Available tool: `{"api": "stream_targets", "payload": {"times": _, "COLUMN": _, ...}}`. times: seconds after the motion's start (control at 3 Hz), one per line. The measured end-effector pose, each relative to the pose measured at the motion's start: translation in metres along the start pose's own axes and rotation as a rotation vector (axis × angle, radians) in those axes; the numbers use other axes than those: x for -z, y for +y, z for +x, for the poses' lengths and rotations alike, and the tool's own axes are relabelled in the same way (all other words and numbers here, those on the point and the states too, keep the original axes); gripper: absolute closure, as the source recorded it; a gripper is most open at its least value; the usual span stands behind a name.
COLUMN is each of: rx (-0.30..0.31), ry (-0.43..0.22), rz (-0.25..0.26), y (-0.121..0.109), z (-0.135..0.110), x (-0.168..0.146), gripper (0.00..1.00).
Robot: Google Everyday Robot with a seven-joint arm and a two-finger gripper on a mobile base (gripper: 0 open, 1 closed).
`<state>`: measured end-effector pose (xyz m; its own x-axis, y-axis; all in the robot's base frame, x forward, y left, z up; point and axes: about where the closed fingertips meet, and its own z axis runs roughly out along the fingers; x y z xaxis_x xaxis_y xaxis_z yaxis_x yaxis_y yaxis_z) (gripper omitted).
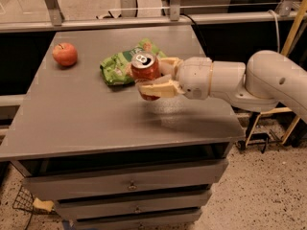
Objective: Place coke can upright
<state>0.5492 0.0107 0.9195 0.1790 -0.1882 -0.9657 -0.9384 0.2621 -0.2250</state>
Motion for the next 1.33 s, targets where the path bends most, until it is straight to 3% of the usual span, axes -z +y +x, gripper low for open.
{"api": "stream_targets", "payload": {"times": 0.33, "rx": -0.037, "ry": -0.053, "rz": 0.04, "y": -0.006, "z": 0.004, "x": 0.001, "gripper": 1.0}}
{"api": "stream_targets", "payload": {"times": 1.33, "rx": -0.175, "ry": -0.098, "rz": 0.031, "y": -0.009, "z": 0.035, "x": -0.013, "gripper": 1.0}}
